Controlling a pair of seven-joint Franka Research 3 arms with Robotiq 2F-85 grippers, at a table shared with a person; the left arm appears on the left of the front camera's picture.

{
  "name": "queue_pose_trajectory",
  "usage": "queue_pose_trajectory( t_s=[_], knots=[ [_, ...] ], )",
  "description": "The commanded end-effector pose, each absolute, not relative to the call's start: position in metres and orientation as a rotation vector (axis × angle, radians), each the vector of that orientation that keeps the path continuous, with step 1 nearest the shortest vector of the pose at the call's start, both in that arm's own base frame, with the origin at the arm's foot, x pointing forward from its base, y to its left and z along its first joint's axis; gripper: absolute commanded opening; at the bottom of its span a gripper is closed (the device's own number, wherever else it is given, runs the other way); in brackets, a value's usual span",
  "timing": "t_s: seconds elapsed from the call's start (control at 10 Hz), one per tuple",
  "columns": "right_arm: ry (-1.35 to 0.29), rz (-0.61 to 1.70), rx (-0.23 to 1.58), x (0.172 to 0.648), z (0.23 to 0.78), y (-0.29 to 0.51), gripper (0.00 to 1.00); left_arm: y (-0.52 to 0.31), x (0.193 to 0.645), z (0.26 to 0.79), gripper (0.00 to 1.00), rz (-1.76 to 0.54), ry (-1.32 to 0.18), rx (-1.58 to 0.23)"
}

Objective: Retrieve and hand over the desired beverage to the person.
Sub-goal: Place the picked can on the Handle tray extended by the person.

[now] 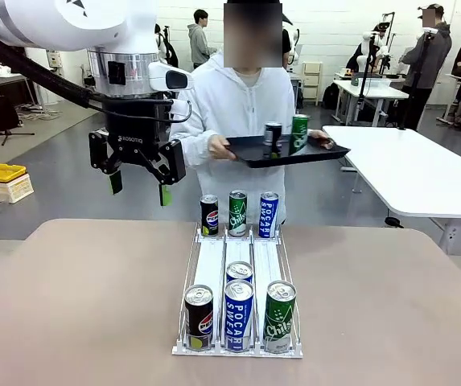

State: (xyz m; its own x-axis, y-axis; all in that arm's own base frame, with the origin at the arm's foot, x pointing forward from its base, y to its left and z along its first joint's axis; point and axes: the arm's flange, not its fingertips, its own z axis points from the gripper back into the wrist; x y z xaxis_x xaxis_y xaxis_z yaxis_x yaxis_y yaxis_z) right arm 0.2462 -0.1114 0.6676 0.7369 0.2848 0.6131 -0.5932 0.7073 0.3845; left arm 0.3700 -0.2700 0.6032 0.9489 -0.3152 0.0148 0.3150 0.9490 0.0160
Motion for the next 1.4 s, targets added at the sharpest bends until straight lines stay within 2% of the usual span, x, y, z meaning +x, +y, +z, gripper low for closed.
queue_pose_trajectory(
  t_s=[0.0, 0.3, 0.5, 0.7, 0.9, 1.1, 1.3],
  knots=[
    [-0.560, 0.538, 0.628, 0.248, 0.669, -0.110, 1.00, -0.241, 0.370, 0.622, 1.00, -0.387, -0.036, -0.108],
    [-0.560, 0.538, 0.628, 0.248, 0.669, -0.110, 1.00, -0.113, 0.360, 0.663, 1.00, -0.553, -0.121, -0.573],
    [-0.560, 0.538, 0.628, 0.248, 0.669, -0.110, 1.00, -0.060, 0.349, 0.658, 1.00, -0.642, -0.207, -0.742],
    [-0.560, 0.538, 0.628, 0.248, 0.669, -0.110, 1.00, -0.023, 0.350, 0.653, 1.00, -0.663, -0.271, -0.792],
    [-0.560, 0.538, 0.628, 0.248, 0.669, -0.110, 1.00, -0.005, 0.335, 0.650, 1.00, -0.707, -0.338, -0.755],
    [-0.560, 0.538, 0.628, 0.248, 0.669, -0.110, 1.00, -0.009, 0.315, 0.651, 1.00, -0.745, -0.410, -0.694],
    [-0.560, 0.538, 0.628, 0.248, 0.669, -0.110, 1.00, -0.018, 0.311, 0.650, 1.00, -0.742, -0.415, -0.685]
  ],
)
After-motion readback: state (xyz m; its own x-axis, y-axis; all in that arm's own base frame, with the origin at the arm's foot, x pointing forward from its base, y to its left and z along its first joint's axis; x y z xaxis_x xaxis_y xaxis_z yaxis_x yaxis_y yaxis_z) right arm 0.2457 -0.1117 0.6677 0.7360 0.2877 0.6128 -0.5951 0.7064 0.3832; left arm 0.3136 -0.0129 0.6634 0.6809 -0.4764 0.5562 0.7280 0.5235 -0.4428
